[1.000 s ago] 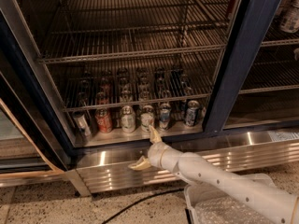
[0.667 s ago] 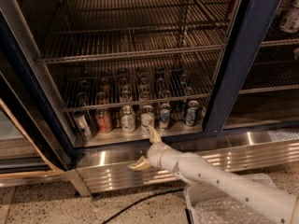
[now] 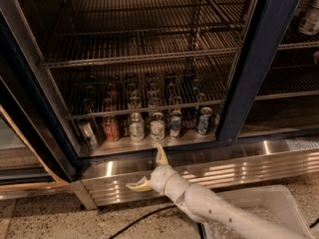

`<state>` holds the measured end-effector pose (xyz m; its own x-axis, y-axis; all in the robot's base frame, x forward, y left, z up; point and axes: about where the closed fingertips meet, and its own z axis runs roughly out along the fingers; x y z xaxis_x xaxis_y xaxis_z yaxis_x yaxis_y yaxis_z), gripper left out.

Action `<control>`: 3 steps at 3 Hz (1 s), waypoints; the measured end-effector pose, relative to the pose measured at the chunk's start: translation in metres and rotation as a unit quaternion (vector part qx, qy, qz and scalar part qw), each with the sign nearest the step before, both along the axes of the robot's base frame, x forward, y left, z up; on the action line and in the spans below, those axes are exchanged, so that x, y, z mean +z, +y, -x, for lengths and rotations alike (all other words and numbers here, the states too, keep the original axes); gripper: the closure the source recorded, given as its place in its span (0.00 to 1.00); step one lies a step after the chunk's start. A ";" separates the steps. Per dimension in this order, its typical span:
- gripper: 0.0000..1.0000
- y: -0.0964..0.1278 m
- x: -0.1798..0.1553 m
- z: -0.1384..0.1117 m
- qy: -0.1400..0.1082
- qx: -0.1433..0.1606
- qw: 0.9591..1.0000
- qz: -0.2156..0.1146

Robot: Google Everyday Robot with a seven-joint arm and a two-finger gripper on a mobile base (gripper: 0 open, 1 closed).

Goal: Pick 7up can from middle shelf of fridge

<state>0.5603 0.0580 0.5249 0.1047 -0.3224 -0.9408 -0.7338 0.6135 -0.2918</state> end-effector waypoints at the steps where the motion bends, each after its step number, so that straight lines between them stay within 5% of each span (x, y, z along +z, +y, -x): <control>1: 0.00 0.003 0.017 0.017 -0.013 -0.049 0.998 -0.045; 3: 0.00 -0.001 0.046 -0.006 -0.043 -0.130 0.989 -0.056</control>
Offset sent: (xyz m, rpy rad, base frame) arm -0.0124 -0.0025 0.0603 0.1344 -0.1310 -0.2840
